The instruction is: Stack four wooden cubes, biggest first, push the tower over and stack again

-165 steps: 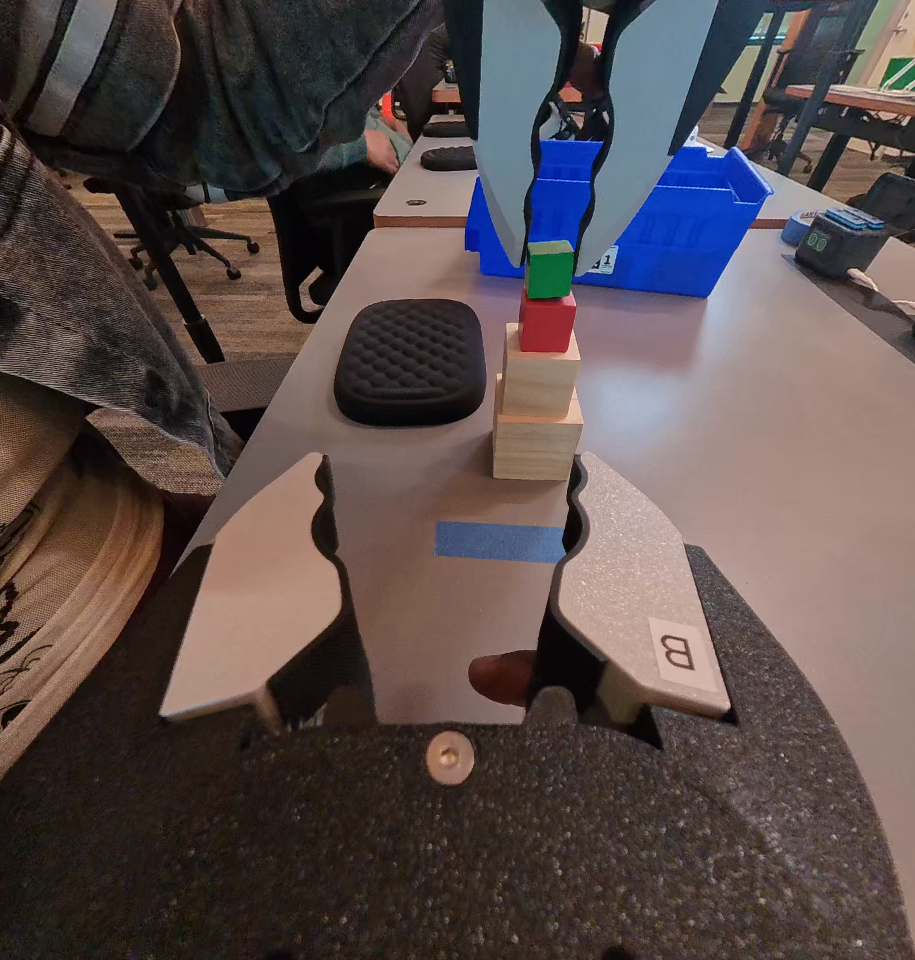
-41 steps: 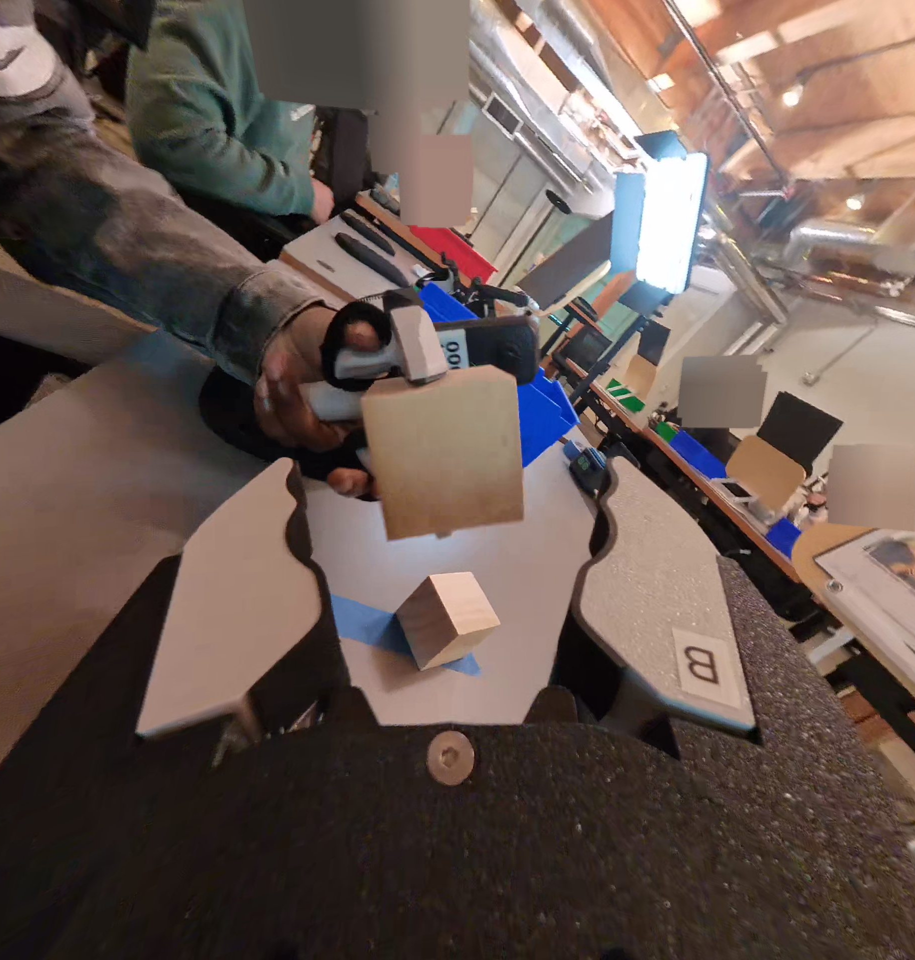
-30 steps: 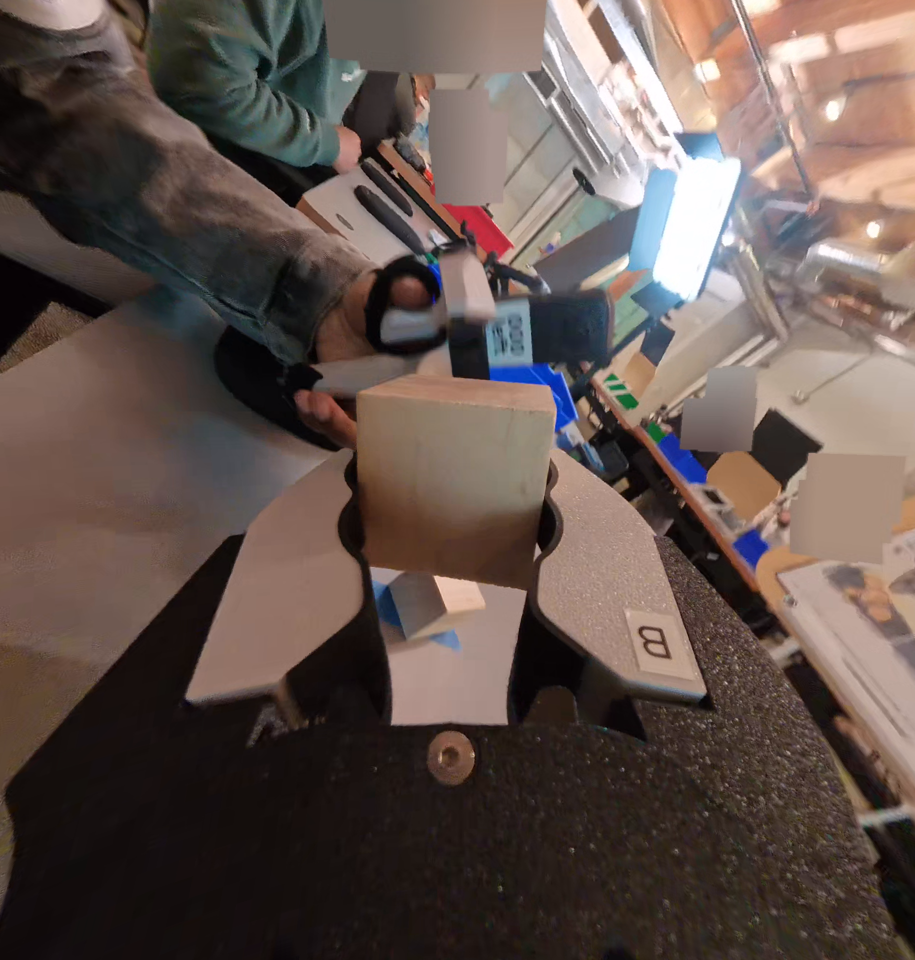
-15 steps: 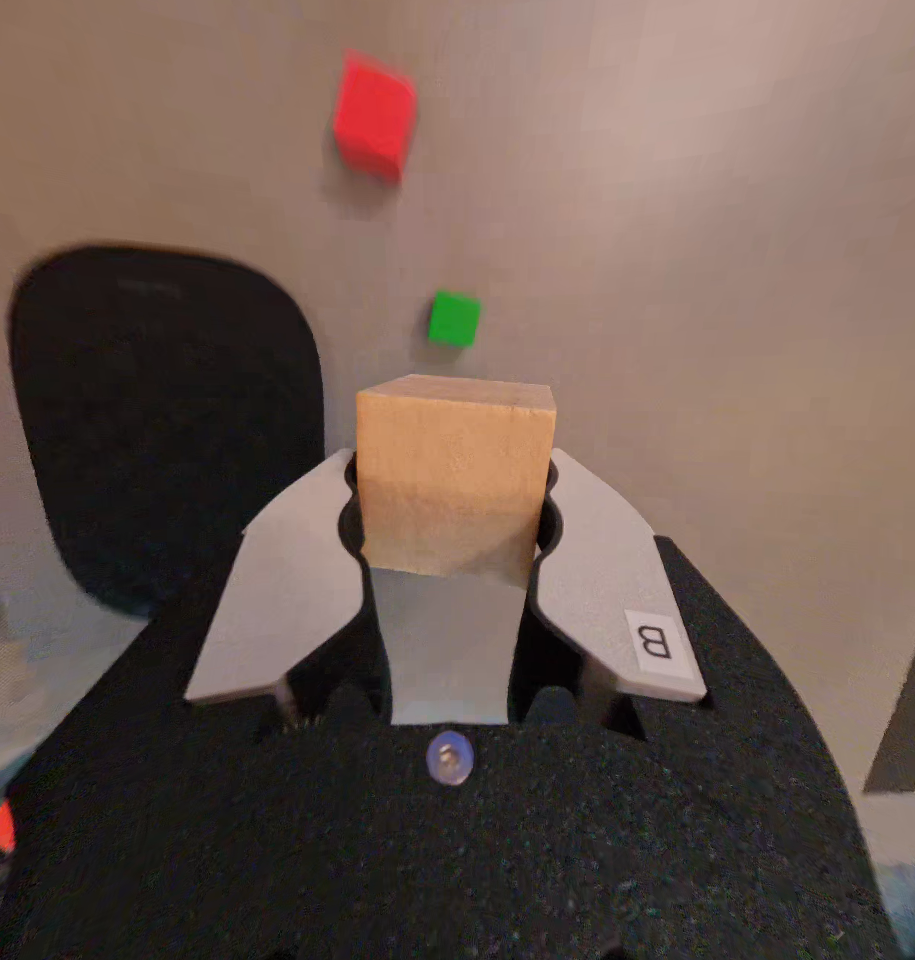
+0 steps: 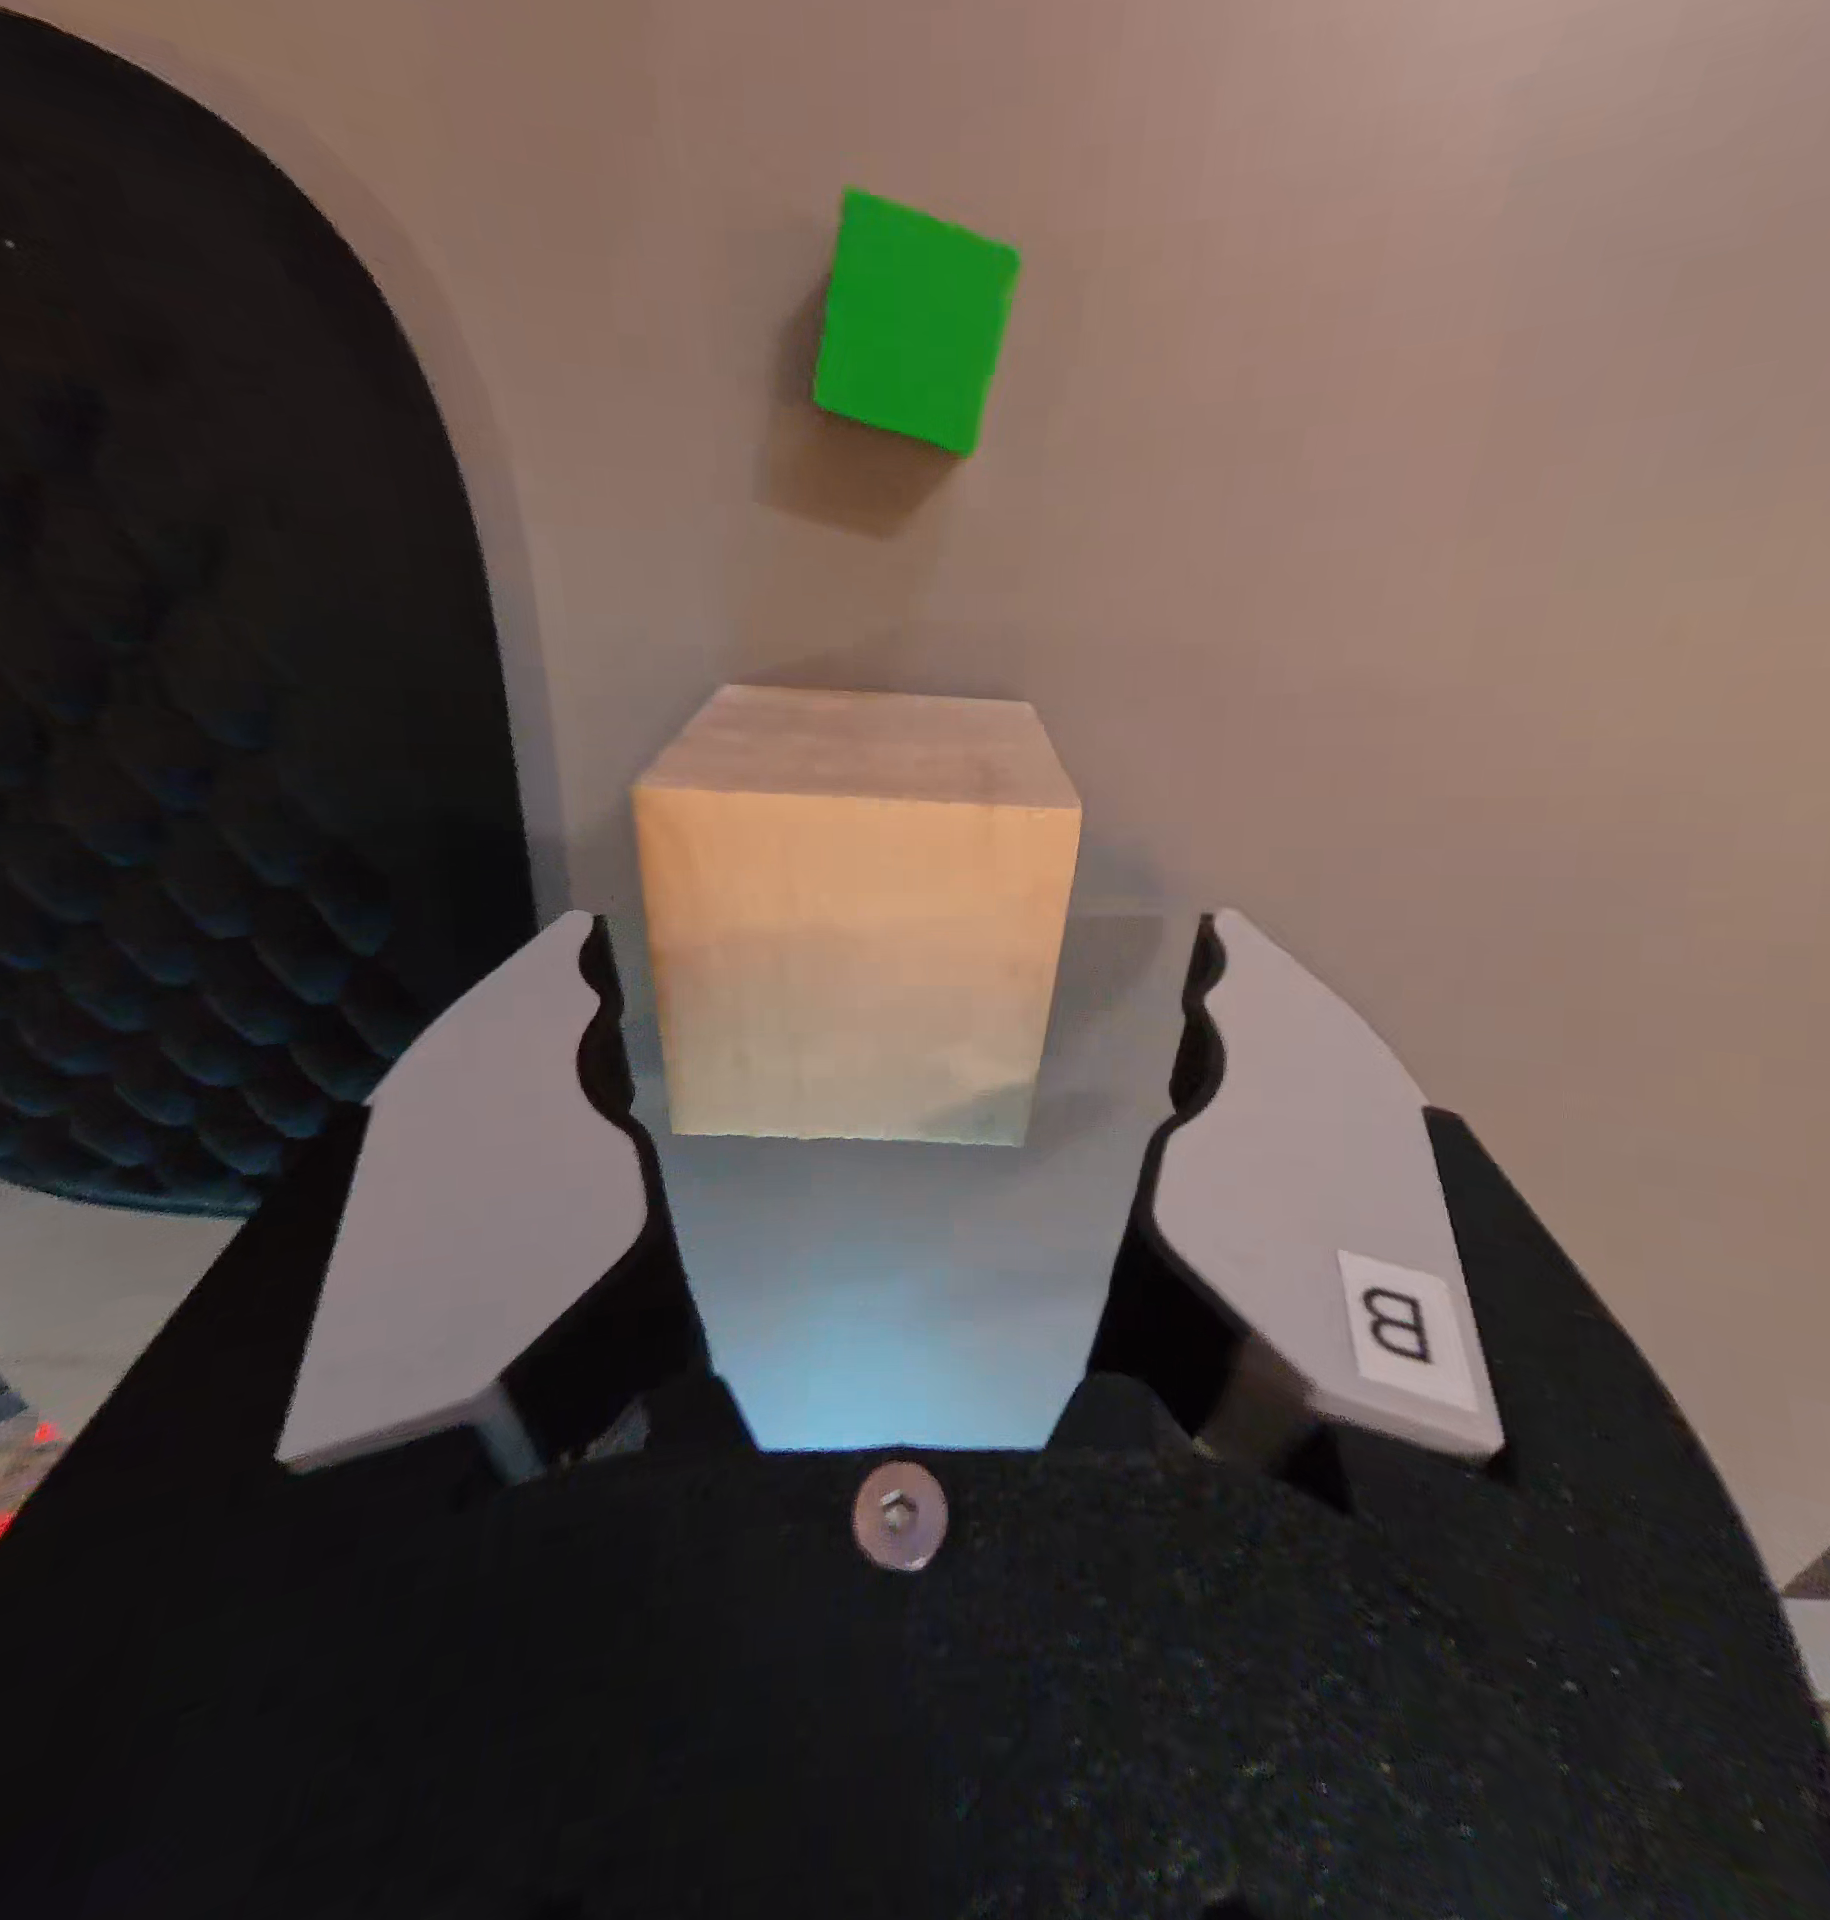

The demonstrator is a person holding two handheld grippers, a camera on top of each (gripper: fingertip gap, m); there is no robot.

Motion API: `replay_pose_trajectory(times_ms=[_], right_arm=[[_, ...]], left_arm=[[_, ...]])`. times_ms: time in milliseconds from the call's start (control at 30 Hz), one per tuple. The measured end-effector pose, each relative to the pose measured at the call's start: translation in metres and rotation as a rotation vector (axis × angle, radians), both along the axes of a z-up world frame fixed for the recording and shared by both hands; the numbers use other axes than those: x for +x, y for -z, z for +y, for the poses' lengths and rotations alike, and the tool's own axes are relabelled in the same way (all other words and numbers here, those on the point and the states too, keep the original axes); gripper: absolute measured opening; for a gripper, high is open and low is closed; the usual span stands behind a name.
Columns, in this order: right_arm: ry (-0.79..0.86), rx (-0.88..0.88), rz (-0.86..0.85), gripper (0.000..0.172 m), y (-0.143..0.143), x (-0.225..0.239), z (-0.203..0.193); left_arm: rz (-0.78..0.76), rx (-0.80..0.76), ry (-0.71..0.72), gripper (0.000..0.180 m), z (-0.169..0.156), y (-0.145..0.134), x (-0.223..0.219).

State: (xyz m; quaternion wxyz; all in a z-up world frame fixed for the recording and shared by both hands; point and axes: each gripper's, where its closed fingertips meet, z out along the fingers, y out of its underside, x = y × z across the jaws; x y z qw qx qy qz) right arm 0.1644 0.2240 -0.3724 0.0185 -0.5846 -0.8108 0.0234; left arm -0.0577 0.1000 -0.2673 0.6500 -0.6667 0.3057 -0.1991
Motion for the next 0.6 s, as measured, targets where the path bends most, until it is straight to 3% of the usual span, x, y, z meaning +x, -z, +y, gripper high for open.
replay_pose_trajectory(times_ms=[167,233,400,600], right_arm=[[0.055,0.034,0.202,0.11,-0.015,-0.017,-0.002],[0.084,0.027,0.342,0.114,-0.028,-0.03,-0.008],[0.121,0.012,0.707,0.12,-0.068,-0.059,-0.03],[0.089,-0.014,0.963,0.119,-0.091,-0.078,-0.057]], left_arm=[[0.016,-0.01,-0.006,0.137,0.001,0.004,-0.001],[0.04,-0.036,-0.027,0.127,0.005,0.01,-0.004],[0.176,-0.225,-0.151,0.09,0.026,0.035,-0.026],[0.491,-0.512,-0.079,0.077,0.029,0.088,-0.025]])
